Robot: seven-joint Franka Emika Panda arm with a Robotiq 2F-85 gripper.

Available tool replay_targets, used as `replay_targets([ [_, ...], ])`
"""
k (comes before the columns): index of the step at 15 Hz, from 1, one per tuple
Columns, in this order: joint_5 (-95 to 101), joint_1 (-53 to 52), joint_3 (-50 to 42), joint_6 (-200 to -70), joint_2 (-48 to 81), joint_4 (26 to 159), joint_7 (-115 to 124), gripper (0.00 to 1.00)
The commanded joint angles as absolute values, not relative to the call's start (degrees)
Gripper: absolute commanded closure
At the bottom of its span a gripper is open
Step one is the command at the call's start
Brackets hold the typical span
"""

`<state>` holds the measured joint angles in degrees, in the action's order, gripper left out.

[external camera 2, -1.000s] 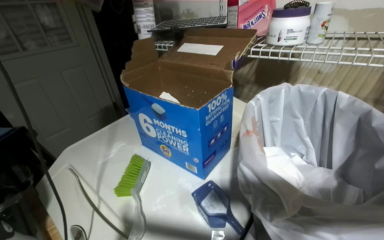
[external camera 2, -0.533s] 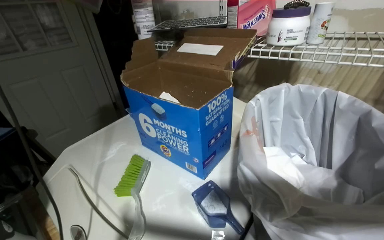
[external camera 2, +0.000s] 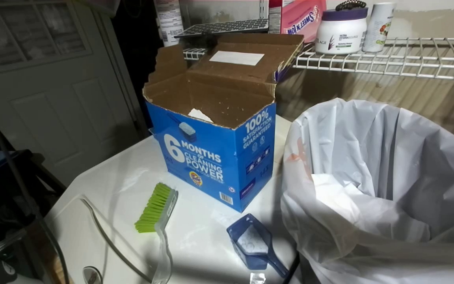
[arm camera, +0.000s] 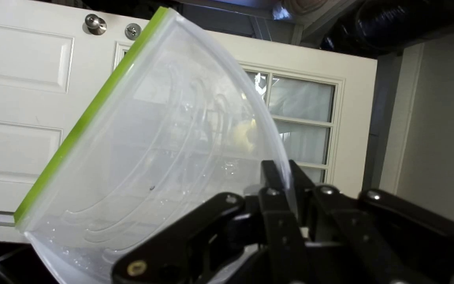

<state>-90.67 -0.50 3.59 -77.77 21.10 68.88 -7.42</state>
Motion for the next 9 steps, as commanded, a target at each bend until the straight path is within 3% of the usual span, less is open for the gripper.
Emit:
replay_targets([
  [1, -89.9, -0.3, 3.3, -78.7, 18.1, 72.2, -8.8, 0.98],
  [9, -90.1, -0.5, 3.2, -79.8, 18.0, 72.9, -10.5, 0.98],
])
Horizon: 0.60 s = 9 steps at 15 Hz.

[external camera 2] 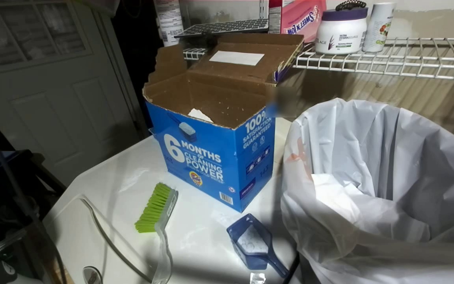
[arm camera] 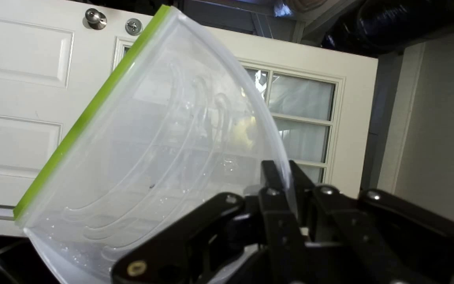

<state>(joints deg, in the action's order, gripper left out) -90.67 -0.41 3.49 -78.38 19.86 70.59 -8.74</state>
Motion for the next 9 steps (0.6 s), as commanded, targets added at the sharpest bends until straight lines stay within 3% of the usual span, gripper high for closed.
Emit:
replay_targets([
  [1, -90.3, -0.5, 3.3, -79.9, 18.1, 72.7, -10.7, 0.98],
  [9, -90.3, -0.4, 3.1, -83.1, 18.4, 72.2, -13.0, 0.98],
])
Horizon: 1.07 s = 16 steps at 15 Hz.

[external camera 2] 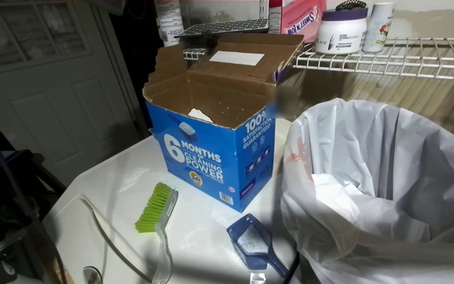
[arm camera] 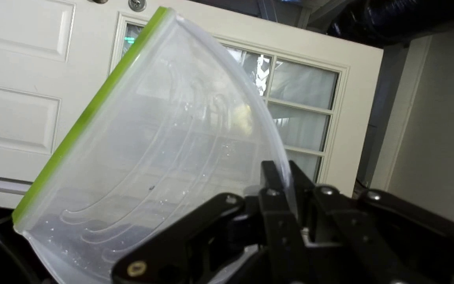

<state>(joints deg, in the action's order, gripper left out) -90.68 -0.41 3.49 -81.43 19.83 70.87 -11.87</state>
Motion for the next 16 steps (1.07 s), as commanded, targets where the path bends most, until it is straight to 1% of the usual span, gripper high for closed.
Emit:
replay_targets([
  [1, -90.3, -0.3, 3.1, -83.3, 18.4, 72.3, -13.0, 0.98],
  [5, -90.1, -0.1, 3.0, -83.6, 17.9, 73.0, -12.7, 0.98],
  [6, -89.9, 0.0, 2.9, -83.5, 17.8, 73.2, -12.5, 0.92],
  [7, -89.9, 0.0, 2.9, -83.5, 17.7, 73.4, -12.4, 0.73],
  [8, -89.8, 0.0, 2.8, -83.6, 17.6, 73.5, -12.5, 0.65],
  [12, -89.6, 0.2, 2.4, -83.4, 17.2, 73.7, -12.4, 0.40],
  [16, -89.3, 0.3, 2.0, -83.1, 16.4, 74.2, -12.3, 0.11],
])
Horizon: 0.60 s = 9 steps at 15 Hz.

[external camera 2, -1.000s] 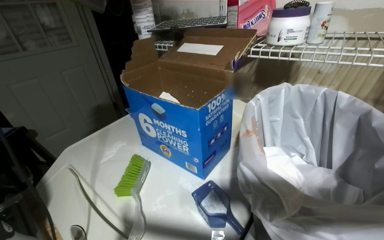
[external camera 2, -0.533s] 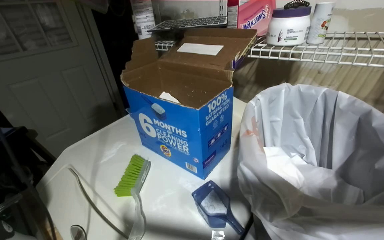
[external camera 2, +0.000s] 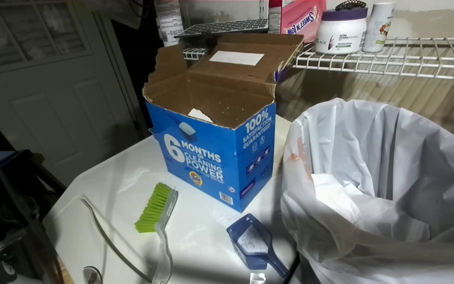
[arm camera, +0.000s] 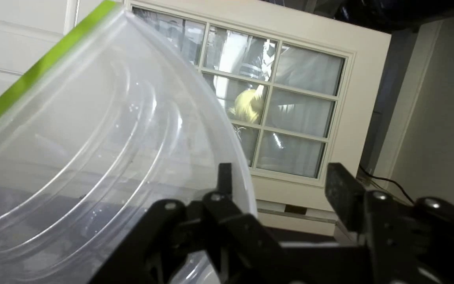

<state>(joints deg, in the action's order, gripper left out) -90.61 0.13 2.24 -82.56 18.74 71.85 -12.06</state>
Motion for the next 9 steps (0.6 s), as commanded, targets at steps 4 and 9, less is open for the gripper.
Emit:
replay_targets([
  [4, -88.2, 0.3, 1.7, -82.8, 15.9, 74.4, -11.7, 0.00],
  [9, -83.0, 0.5, 1.5, -82.1, 15.3, 74.5, -10.4, 0.00],
])
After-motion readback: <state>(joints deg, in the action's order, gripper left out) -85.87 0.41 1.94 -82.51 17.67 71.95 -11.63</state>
